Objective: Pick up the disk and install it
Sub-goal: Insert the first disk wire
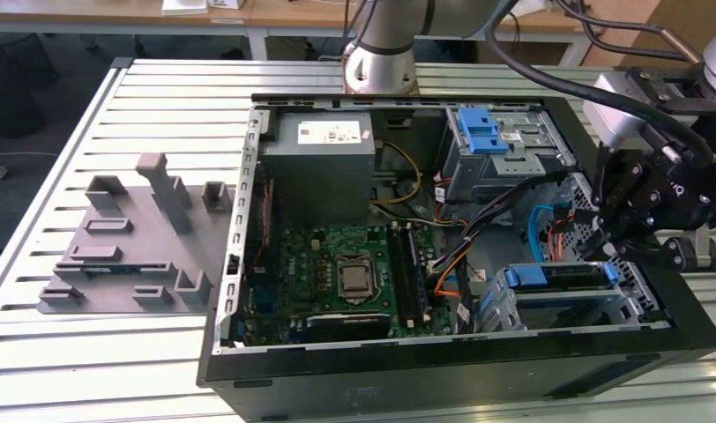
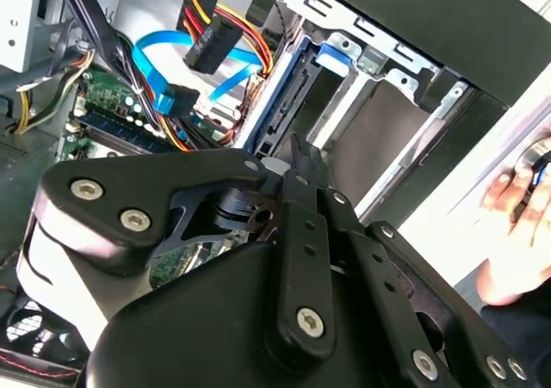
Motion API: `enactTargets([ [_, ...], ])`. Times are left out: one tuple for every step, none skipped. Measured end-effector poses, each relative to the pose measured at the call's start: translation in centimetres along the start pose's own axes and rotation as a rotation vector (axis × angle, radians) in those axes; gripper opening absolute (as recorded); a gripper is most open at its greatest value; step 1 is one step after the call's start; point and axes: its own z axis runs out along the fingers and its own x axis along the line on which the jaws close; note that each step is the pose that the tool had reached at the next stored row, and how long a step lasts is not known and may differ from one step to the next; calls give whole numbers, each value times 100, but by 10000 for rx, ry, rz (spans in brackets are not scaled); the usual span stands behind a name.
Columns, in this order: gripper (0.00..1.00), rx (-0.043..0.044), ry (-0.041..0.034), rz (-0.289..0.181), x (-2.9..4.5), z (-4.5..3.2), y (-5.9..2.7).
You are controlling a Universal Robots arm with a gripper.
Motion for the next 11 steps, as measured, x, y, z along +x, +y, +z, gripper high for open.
enactTargets([
  [11,1,-1,18,-9,0,-2],
  [11,1,-2,27,-13,0,-6],
  [11,1,-1,37,-14,1,-8],
  [11,1,-1,43,-14,1,-9],
  [11,1,-1,43,-16,0,-14],
  [11,1,0,43,-17,0,-18],
  [11,0,-1,43,-18,0,-20],
  [11,1,-1,44,-23,0,-22],
  [11,0,0,45,-29,0,-23],
  [11,0,-2,45,-35,1,-25],
  [11,0,-1,43,-42,0,-27],
])
